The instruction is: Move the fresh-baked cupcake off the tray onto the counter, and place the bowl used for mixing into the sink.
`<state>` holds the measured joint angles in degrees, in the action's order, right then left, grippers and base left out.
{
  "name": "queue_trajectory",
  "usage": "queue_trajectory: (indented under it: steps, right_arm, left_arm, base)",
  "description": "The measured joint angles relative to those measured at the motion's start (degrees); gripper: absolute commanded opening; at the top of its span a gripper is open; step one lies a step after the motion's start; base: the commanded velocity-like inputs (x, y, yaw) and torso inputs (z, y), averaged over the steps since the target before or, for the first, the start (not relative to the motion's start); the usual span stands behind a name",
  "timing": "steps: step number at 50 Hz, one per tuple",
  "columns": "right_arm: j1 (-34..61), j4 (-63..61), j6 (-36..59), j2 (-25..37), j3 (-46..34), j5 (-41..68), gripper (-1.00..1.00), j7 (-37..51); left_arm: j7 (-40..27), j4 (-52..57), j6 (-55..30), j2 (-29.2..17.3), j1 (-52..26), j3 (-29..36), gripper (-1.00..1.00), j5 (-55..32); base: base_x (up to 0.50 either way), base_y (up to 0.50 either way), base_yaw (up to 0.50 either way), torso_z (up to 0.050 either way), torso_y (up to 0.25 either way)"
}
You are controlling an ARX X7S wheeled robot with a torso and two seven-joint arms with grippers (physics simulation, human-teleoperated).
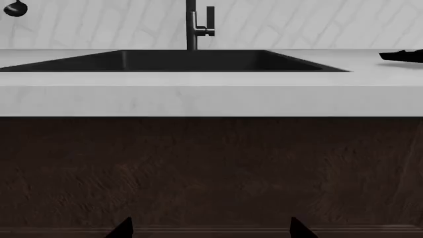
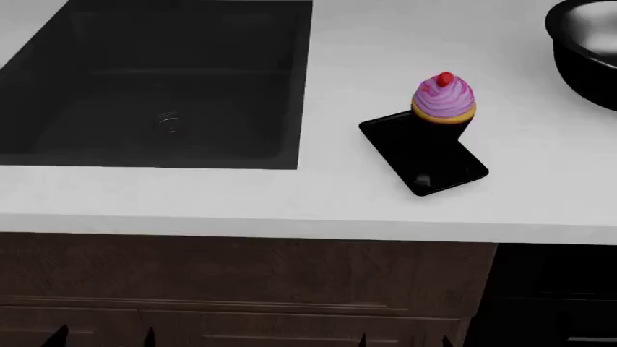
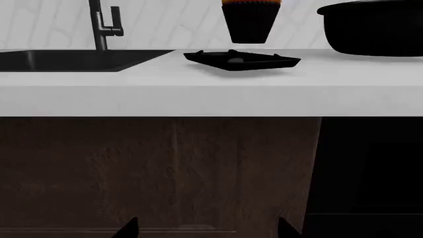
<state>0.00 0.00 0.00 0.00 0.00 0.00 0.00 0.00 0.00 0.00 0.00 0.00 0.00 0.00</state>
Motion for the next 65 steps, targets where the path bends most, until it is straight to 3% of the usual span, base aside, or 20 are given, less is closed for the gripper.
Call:
queue_trajectory:
  steps: [16, 65]
  right_arm:
    - [1.61, 1.58, 2.42, 1.48, -1.38, 1.35, 1.00, 2.86]
    - [5.35, 6.31, 3.87, 4.67, -5.67, 4.50, 1.00, 9.79]
  left_arm:
    - [-1.75, 0.65, -0.79, -1.67, 0.14, 1.81, 1.00, -2.04]
    - [-6.82, -2.49, -0.74, -5.20, -2.15, 7.30, 1.00, -4.37]
  base:
    - [0.00, 0.00, 0.00, 0.000, 0.000]
    - [0.00, 0.00, 0.00, 0.050, 0.020]
